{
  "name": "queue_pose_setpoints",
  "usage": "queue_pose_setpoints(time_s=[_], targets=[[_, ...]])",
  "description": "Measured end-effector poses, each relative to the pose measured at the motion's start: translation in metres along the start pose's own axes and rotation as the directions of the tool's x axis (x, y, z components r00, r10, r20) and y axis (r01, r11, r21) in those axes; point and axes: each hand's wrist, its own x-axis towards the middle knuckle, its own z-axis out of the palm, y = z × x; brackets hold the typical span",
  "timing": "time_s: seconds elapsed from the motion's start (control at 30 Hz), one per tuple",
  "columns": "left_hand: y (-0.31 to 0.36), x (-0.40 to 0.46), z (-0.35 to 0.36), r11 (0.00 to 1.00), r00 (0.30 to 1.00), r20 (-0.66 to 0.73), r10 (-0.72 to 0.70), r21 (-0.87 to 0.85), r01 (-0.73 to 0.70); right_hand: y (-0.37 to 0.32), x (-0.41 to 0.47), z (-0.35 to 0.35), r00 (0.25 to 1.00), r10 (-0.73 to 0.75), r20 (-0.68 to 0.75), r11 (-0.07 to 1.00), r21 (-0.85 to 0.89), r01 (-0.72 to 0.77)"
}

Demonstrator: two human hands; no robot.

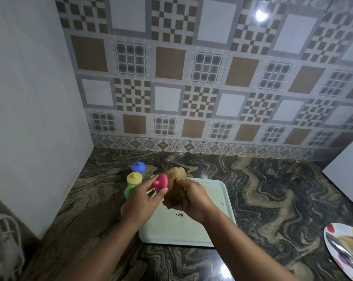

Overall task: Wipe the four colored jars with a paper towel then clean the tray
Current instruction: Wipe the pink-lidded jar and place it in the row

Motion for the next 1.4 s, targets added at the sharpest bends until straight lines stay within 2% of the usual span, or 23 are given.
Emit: queue_pose_setpoints(time_s=[0.03,0.07,0.13,0.17,0.23,0.3,0.33,0.37,0.43,0.5,0.57,0.63,0.67,0.7,0.77,0.83,0.93,1.03,1.1,1.17,1.23,1.3,1.4], targets=[[0.001,0.001,-0.002,0.981,0.996,0.024,-0.085,-0.172,0.087,-0.001,0.001,-0.001,1.000,0.000,-0.019,1.000,0.021,0.001],[0.001,0.003,-0.005,0.894,0.980,0.065,-0.190,-0.402,0.200,-0.001,0.003,-0.002,0.997,-0.044,-0.061,0.999,0.008,0.045],[0.002,0.005,-0.010,0.531,0.913,0.230,-0.337,-0.754,0.386,0.001,0.010,-0.004,0.946,-0.291,-0.144,0.937,-0.242,0.251],[0.001,0.004,-0.012,0.421,0.897,0.275,-0.347,-0.809,0.411,0.002,0.009,-0.001,0.894,-0.436,-0.106,0.838,-0.410,0.360],[0.003,0.000,-0.013,0.385,0.891,0.309,-0.333,-0.818,0.428,0.011,0.010,0.008,0.801,-0.588,0.115,0.576,-0.635,0.514],[0.008,-0.003,-0.011,0.433,0.909,0.288,-0.300,-0.808,0.399,0.024,0.013,0.013,0.743,-0.617,0.259,0.309,-0.789,0.531],[0.011,-0.003,-0.010,0.476,0.920,0.267,-0.287,-0.793,0.379,0.029,0.015,0.015,0.724,-0.636,0.269,0.229,-0.830,0.509],[0.011,-0.004,-0.010,0.534,0.935,0.239,-0.261,-0.772,0.346,0.031,0.016,0.017,0.728,-0.638,0.251,0.236,-0.837,0.494],[0.008,-0.004,-0.012,0.638,0.962,0.190,-0.197,-0.720,0.273,0.027,0.015,0.025,0.823,-0.550,0.142,0.521,-0.712,0.471],[0.007,-0.004,-0.020,0.751,0.980,0.123,-0.155,-0.630,0.198,0.015,0.010,0.034,0.924,-0.380,0.043,0.809,-0.469,0.355],[0.005,-0.004,-0.026,0.857,0.993,0.074,-0.095,-0.501,0.119,0.005,0.006,0.037,0.992,-0.118,0.032,0.977,-0.174,0.122],[-0.003,0.000,-0.031,0.892,0.993,0.036,-0.115,-0.436,0.119,-0.003,0.004,0.037,0.997,0.061,0.042,0.995,0.075,-0.064],[-0.008,0.000,-0.034,0.893,0.989,0.014,-0.147,-0.428,0.139,-0.003,0.007,0.036,0.998,0.055,0.003,0.991,0.119,-0.055],[-0.012,-0.001,-0.036,0.892,0.985,-0.013,-0.171,-0.427,0.149,-0.001,0.011,0.036,0.998,-0.031,-0.060,0.998,0.062,0.034],[-0.014,-0.004,-0.035,0.907,0.984,-0.058,-0.170,-0.400,0.134,0.006,0.015,0.036,0.939,-0.306,-0.157,0.932,-0.250,0.262],[-0.011,-0.009,-0.030,0.935,0.991,-0.087,-0.101,-0.349,0.064,0.016,0.013,0.043,0.912,-0.398,-0.100,0.862,-0.382,0.334],[-0.011,-0.015,-0.027,0.983,0.996,-0.081,0.021,-0.178,-0.036,0.025,0.009,0.053,0.964,-0.266,-0.023,0.913,-0.326,0.245],[-0.027,-0.023,-0.040,0.994,0.994,0.030,0.104,-0.048,-0.103,0.024,0.009,0.052,1.000,0.007,-0.003,0.978,-0.210,-0.007],[-0.034,-0.029,-0.050,0.981,0.978,0.109,0.180,0.059,-0.187,0.025,0.013,0.044,0.979,0.202,0.018,0.973,-0.119,-0.199],[-0.037,-0.034,-0.059,0.961,0.959,0.183,0.214,0.134,-0.240,0.032,0.021,0.038,0.950,0.313,0.002,0.950,0.013,-0.313],[-0.042,-0.032,-0.067,0.940,0.958,0.180,0.221,0.222,-0.259,0.034,0.028,0.033,0.942,0.332,-0.052,0.935,0.151,-0.321],[-0.049,-0.028,-0.071,0.922,0.974,0.120,0.194,0.317,-0.223,0.027,0.034,0.026,0.947,0.271,-0.171,0.948,0.219,-0.232],[-0.055,-0.025,-0.068,0.919,0.999,-0.032,0.002,0.394,0.010,0.014,0.037,0.013,0.927,0.159,-0.340,0.980,0.172,-0.105]])
